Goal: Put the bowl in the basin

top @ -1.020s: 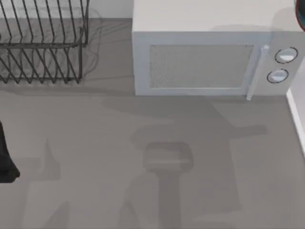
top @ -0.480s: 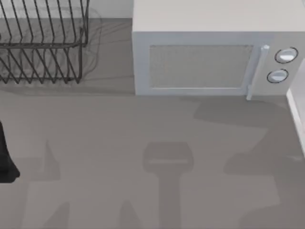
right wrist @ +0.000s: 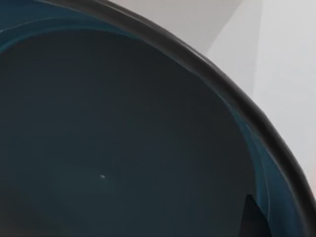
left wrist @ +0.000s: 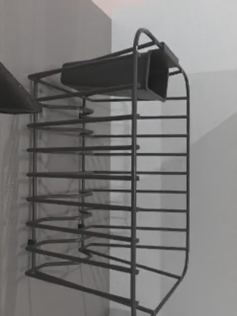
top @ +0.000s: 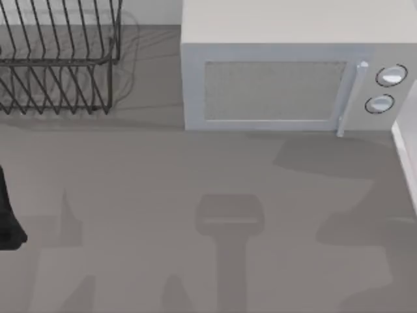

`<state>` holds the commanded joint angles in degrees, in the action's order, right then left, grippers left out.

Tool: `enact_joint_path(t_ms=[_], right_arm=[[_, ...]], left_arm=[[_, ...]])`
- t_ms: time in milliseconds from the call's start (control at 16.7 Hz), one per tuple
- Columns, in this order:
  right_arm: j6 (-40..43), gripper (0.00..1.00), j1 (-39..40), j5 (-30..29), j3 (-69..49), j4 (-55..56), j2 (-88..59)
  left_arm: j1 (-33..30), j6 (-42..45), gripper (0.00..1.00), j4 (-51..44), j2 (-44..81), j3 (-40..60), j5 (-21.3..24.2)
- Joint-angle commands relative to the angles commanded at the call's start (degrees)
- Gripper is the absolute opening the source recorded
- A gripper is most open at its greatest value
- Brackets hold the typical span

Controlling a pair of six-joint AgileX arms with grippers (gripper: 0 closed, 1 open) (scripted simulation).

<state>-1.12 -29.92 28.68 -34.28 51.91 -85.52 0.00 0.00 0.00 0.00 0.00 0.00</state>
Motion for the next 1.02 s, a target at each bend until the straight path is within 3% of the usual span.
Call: enact_joint_path(t_ms=[300,780,1020], right_arm=[[0.0,0.00,-0.3,0.3,0.9,9.6,-9.4],[0.3,0.00,-0.5,-0.2,5.1,41.3,-35.7],[0.3,0.00,-0.3,-0.5,6.2,47.4,-41.4]], left_arm=[[0.0,0.0,1.00,0.0,0.0,0.0,0.0],[0.0,0.0,1.00,0.0,0.0,0.0,0.0],[0.0,0.0,1.00,0.0,0.0,0.0,0.0]])
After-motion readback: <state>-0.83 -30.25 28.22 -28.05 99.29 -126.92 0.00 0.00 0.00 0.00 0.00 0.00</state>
